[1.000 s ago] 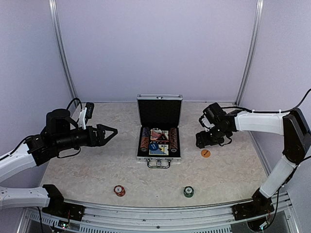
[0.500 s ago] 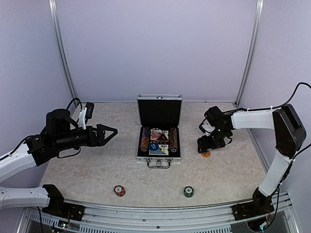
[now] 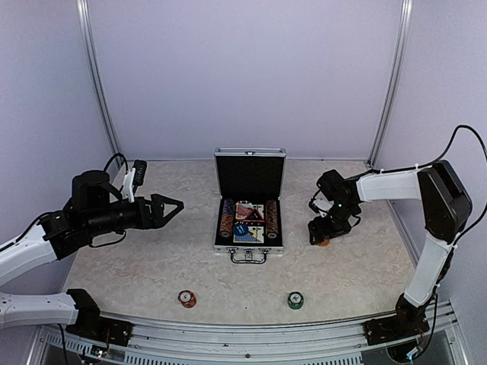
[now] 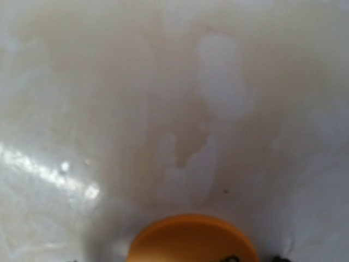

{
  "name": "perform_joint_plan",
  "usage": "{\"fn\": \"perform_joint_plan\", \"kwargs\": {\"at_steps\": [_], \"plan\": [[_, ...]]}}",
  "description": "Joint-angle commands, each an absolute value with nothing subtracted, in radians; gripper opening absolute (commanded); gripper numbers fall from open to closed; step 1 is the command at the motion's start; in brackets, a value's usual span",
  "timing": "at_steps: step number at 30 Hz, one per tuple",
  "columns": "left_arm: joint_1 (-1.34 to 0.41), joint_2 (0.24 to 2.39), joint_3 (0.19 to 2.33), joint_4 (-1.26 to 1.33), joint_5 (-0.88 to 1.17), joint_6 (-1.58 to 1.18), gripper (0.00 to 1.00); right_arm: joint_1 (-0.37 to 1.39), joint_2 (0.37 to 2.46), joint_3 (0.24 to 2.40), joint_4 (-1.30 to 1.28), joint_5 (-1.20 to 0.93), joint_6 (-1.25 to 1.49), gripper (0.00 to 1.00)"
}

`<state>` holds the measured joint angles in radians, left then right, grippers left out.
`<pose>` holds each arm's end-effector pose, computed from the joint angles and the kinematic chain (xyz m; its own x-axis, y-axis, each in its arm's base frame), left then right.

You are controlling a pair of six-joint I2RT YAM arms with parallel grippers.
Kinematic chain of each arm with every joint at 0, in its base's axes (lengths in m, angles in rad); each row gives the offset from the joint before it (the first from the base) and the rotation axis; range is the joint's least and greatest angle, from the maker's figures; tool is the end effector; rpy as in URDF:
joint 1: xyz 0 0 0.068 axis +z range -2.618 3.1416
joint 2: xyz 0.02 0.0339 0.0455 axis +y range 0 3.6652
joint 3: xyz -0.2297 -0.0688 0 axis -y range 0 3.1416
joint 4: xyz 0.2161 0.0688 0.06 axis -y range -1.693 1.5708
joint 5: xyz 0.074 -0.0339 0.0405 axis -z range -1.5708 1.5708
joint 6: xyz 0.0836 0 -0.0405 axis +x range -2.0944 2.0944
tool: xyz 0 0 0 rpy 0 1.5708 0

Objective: Pack up texas hold em set

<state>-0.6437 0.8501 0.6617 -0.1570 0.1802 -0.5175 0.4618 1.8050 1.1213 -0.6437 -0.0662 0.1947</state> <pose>0.1821 -0.1554 0.2516 -0.5942 -0.1626 -0.7877 0.4964 0.6965 -0.5182 0.2810 0.1460 0.0942 -0.9412 -0.2528 -0.2240 -0.2821 0.9531 0.1096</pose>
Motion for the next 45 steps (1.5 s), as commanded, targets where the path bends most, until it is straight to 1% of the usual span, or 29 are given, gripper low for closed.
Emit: {"fn": "perform_joint_plan", "kwargs": {"at_steps": [1,9,21,26,31,34,45], "plan": [[-0.634,0.854,0.658,-0.137,0.197,-0.505,0.99,0.457,1.824,1.143,-0.677,-0.053,0.175,0.74],[-0.631,0.857,0.655,-0.135,0.200,-0.506,0.99,0.457,1.842,1.160,-0.690,-0.029,0.164,0.67],[-0.629,0.856,0.655,-0.135,0.200,-0.506,0.99,0.489,1.882,1.168,-0.722,0.049,0.171,0.62],[-0.627,0.852,0.653,-0.135,0.200,-0.506,0.99,0.498,1.885,1.163,-0.721,0.050,0.176,0.59],[-0.627,0.849,0.652,-0.138,0.199,-0.506,0.99,0.504,1.891,1.164,-0.720,0.046,0.178,0.55],[-0.627,0.846,0.652,-0.140,0.198,-0.506,0.99,0.505,1.884,1.167,-0.719,0.041,0.179,0.49],[-0.627,0.845,0.650,-0.139,0.196,-0.507,0.99,0.506,1.821,1.216,-0.737,0.061,0.193,0.48]]}}
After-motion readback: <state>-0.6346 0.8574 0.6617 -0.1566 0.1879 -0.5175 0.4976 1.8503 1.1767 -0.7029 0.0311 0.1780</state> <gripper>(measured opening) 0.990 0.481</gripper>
